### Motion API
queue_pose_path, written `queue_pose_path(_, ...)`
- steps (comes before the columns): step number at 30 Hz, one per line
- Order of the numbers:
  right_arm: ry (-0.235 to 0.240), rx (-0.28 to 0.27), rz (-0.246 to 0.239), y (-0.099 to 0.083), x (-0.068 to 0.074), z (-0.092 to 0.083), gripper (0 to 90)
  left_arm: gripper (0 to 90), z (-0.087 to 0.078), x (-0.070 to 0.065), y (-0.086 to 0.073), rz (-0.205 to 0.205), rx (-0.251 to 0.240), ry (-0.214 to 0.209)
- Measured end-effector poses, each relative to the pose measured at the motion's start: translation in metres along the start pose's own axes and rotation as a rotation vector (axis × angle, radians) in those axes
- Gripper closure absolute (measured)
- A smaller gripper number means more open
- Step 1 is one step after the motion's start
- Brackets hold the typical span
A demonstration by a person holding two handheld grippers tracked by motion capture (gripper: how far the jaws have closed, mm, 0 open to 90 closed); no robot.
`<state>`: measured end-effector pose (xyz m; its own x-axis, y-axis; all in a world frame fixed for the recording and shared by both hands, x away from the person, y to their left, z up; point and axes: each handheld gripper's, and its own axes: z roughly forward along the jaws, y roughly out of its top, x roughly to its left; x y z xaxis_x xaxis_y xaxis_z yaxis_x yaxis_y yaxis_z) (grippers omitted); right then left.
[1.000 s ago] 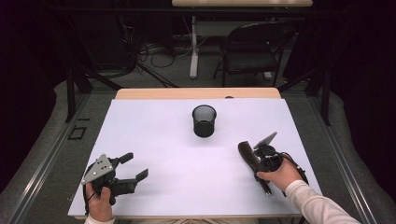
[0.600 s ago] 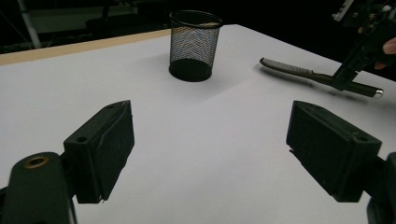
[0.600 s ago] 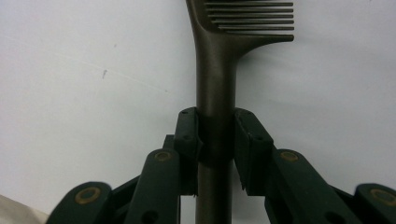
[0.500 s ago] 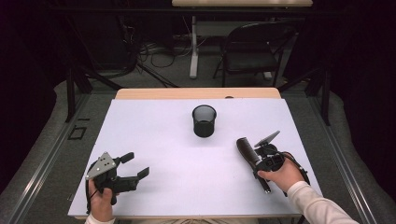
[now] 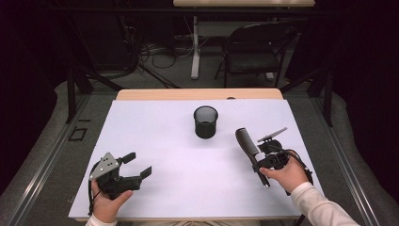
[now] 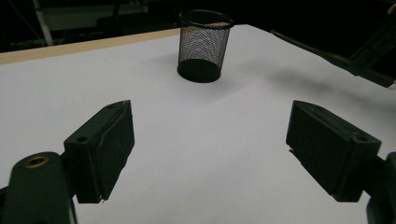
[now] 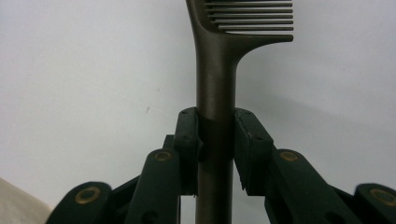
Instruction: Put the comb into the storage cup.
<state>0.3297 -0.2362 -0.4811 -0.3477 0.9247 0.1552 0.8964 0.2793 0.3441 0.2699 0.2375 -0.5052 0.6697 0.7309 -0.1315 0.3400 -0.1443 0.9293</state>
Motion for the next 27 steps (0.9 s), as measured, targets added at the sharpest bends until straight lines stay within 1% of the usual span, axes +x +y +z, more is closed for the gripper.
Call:
queue_pose_path(1,0.002,-0.001,-0.001,0.0,0.001,-0.001,72.9,15.6,0.0,0.0,0.0,-0.002,-0.004,-0.005)
queue_pose_path(5,0.002,-0.04,-0.019,0.001,0.004,-0.005,72.9,16.1,0.0,-0.001,0.0,0.002,-0.005,-0.015)
queue_pose_path(6,0.003,-0.045,-0.022,0.001,0.004,-0.005,72.9,16.5,0.0,-0.002,0.0,0.009,-0.009,-0.009)
queue_pose_path(7,0.006,-0.064,-0.025,0.001,0.005,-0.005,72.9,17.2,-0.001,-0.002,0.001,0.017,-0.012,-0.007)
queue_pose_path(9,0.005,-0.081,-0.034,0.001,0.005,-0.006,72.9,18.0,-0.001,-0.003,0.001,0.023,-0.017,-0.005)
queue_pose_path(10,0.01,-0.085,-0.028,0.0,0.005,-0.006,72.9,18.2,-0.001,-0.003,0.001,0.025,-0.016,-0.001)
queue_pose_path(12,0.013,-0.099,-0.046,0.0,0.006,-0.007,72.9,18.3,-0.001,-0.004,0.001,0.025,-0.015,-0.004)
queue_pose_path(14,0.015,-0.113,-0.052,0.0,0.007,-0.008,72.9,19.1,-0.001,-0.004,0.001,0.027,-0.016,-0.007)
queue_pose_path(17,0.002,-0.132,-0.077,-0.001,0.008,-0.009,72.9,20.0,-0.001,-0.005,0.001,0.026,-0.017,-0.002)
queue_pose_path(19,-0.004,-0.15,-0.08,-0.001,0.01,-0.009,72.9,19.9,-0.001,-0.004,0.001,0.023,-0.019,-0.001)
queue_pose_path(20,-0.009,-0.164,-0.09,-0.001,0.01,-0.009,72.9,20.0,-0.001,-0.004,0.001,0.022,-0.016,0.004)
queue_pose_path(23,-0.006,-0.203,-0.098,-0.001,0.011,-0.011,72.9,20.2,-0.001,-0.003,0.0,0.015,-0.017,0.007)
queue_pose_path(27,-0.014,-0.267,-0.119,-0.002,0.015,-0.016,72.9,21.2,-0.001,-0.003,0.0,0.011,-0.016,0.009)
